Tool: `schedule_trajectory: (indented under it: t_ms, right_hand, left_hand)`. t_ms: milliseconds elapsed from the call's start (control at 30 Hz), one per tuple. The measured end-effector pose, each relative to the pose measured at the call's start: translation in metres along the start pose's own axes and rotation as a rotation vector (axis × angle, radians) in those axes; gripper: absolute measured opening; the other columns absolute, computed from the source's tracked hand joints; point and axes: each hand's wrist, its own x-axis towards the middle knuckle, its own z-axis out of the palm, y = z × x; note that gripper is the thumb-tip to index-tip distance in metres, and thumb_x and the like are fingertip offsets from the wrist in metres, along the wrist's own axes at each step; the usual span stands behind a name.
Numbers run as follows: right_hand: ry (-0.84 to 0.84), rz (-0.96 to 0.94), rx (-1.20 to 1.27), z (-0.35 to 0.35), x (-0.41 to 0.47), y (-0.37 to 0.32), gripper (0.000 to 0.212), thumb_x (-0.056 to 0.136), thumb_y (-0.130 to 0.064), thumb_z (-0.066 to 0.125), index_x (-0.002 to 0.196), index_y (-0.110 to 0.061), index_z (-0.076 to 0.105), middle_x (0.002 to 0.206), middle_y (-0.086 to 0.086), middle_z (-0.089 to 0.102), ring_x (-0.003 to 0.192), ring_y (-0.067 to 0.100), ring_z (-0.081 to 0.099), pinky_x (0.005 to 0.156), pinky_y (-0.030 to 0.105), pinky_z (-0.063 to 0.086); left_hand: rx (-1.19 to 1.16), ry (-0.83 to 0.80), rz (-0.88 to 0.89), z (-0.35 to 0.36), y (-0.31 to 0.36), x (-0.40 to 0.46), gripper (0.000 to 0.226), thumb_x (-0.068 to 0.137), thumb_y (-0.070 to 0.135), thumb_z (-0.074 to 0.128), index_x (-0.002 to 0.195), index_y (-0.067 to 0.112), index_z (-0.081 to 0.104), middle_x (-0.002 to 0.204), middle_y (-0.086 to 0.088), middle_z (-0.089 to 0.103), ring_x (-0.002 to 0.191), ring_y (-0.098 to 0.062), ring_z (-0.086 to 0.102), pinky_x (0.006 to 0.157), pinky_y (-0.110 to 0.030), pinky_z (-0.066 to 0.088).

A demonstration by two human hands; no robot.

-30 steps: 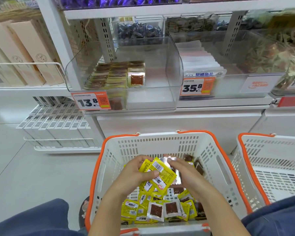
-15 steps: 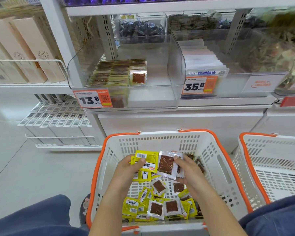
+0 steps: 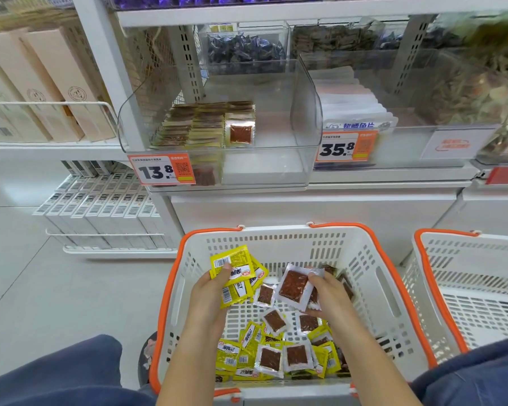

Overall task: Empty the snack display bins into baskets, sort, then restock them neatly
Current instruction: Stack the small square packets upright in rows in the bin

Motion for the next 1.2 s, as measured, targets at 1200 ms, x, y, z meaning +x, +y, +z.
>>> schedule_trajectory:
  t_ms: [1200]
  right_hand:
    - [-0.137, 0.007, 0.115, -0.011, -0.004, -0.009, 0.020, 0.094, -0.017, 0.058, 0.115, -0.014, 0.057, 0.075, 0.006, 0.067, 0.074, 0.023, 0.066, 0.073, 0.037, 0.056]
  left_hand:
    - [0.493, 0.020, 0.610, 0.023, 0.004, -0.028, 0.008, 0.086, 0.022, 0.072, 0.085, 0.028, 0.067, 0.081, 0.006, 0.071, 0.082, -0.009, 0.066, 0.076, -0.024, 0.052]
